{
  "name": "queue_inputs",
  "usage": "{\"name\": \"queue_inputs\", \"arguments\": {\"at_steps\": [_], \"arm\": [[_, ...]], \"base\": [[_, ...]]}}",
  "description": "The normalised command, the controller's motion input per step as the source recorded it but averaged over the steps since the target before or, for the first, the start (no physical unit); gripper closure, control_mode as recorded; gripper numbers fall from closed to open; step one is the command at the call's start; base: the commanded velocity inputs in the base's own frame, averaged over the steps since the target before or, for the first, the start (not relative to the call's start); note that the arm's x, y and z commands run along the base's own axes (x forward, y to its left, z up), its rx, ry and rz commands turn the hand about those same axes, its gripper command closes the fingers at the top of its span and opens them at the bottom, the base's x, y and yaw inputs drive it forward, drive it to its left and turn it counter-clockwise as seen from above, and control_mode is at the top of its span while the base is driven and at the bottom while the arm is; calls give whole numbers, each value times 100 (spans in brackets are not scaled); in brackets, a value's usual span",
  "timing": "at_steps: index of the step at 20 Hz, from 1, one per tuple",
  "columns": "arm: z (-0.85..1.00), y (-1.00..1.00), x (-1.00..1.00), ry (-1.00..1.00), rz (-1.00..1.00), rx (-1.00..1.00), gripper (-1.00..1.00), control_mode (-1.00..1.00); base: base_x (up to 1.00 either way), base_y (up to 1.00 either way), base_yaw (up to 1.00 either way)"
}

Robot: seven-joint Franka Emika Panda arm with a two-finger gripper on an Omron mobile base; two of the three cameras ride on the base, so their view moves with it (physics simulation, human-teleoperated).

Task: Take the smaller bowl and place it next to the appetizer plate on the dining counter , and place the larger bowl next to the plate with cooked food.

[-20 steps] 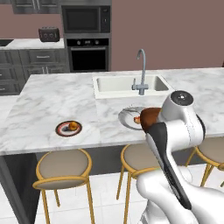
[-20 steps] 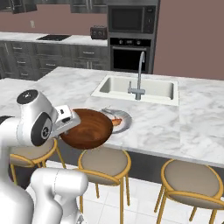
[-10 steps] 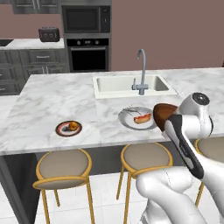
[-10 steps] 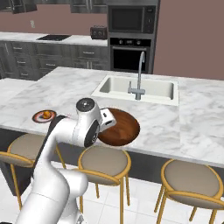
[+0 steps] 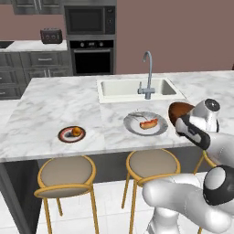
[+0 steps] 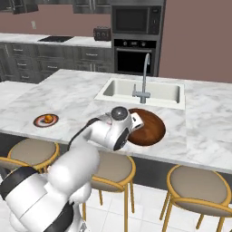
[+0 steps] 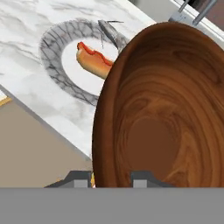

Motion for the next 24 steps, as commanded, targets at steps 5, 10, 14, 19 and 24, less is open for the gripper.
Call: {"name": "queue_inputs", "arguments": {"at_steps": [5,10,14,19,24], "arm": [[0,-28,99,2,6,0,100,-100],[-3,-29,74,4,5,-1,100,-100],[-13,-37,23,2,1,-6,100,-100],[-32,-22,0,10,4,-2,100,-100],[-34,-1,10,4,12,0,100,-100]], "base": [[0,0,0],[0,0,0],[0,0,0],[0,0,0],[0,0,0]]}}
